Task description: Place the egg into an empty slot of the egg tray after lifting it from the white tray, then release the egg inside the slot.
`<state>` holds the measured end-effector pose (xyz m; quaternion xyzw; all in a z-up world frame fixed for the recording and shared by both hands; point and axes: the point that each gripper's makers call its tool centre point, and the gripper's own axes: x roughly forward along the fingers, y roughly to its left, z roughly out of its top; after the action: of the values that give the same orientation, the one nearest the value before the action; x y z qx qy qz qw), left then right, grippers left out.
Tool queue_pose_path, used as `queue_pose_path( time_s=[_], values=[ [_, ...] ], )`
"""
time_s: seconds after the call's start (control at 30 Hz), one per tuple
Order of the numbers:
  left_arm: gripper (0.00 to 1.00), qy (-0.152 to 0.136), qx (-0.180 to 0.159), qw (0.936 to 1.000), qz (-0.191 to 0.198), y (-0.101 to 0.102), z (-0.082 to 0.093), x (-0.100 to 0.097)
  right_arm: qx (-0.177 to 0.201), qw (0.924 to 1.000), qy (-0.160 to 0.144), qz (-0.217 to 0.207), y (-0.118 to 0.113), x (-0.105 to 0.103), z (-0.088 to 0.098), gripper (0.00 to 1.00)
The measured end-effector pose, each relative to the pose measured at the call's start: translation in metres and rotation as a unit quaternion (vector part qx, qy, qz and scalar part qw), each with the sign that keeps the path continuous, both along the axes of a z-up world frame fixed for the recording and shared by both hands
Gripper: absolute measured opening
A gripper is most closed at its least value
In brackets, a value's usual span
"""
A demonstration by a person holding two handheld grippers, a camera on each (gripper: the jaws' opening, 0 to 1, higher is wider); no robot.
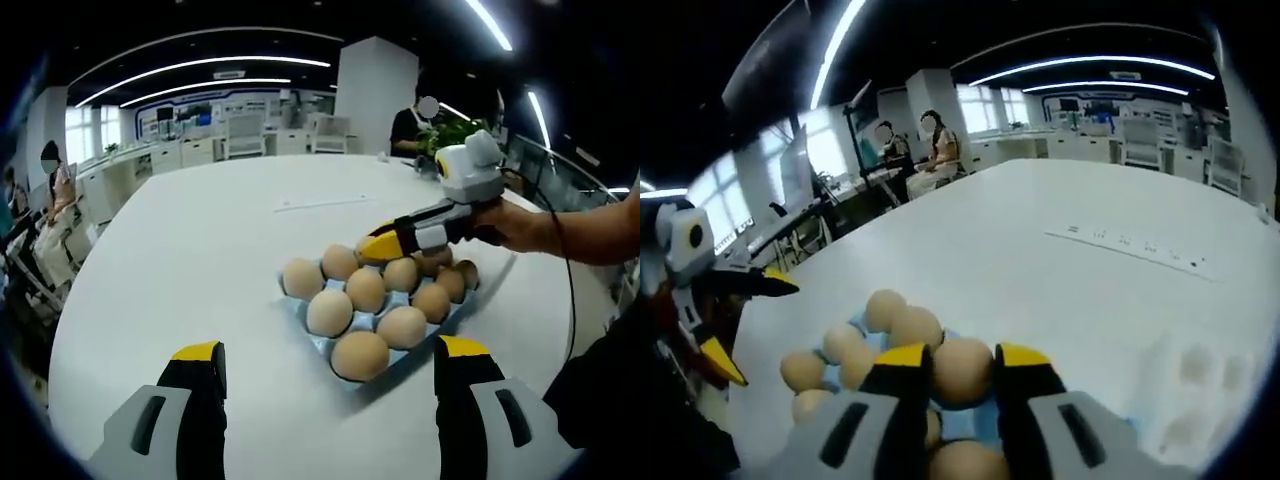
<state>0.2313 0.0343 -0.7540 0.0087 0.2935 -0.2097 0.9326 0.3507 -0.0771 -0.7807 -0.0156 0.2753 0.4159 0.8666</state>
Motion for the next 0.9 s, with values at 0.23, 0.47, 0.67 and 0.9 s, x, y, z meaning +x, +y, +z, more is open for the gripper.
queue_pose_path(
  time_s=[0.23,0.47,0.67,0.9],
  values=[
    [0.85,-0.002,0.001,1.0,0.0,0.0,0.002,0.001,0.004,1.0,0.0,-0.001,0.0,0.002,0.0,0.26],
    [0.85,-0.004,0.001,1.0,-0.001,-0.001,0.003,0.001,0.075,0.9963,0.004,-0.041,-0.012,-0.003,0.017,0.26],
    [0.85,-0.004,0.0,1.0,-0.003,-0.002,0.004,0.0,0.115,0.9891,-0.007,-0.091,-0.044,-0.005,0.032,0.25],
    [0.85,-0.004,-0.005,0.9999,-0.008,-0.008,0.005,0.001,0.105,0.9723,-0.032,-0.207,-0.134,0.005,0.034,0.24]
  ],
)
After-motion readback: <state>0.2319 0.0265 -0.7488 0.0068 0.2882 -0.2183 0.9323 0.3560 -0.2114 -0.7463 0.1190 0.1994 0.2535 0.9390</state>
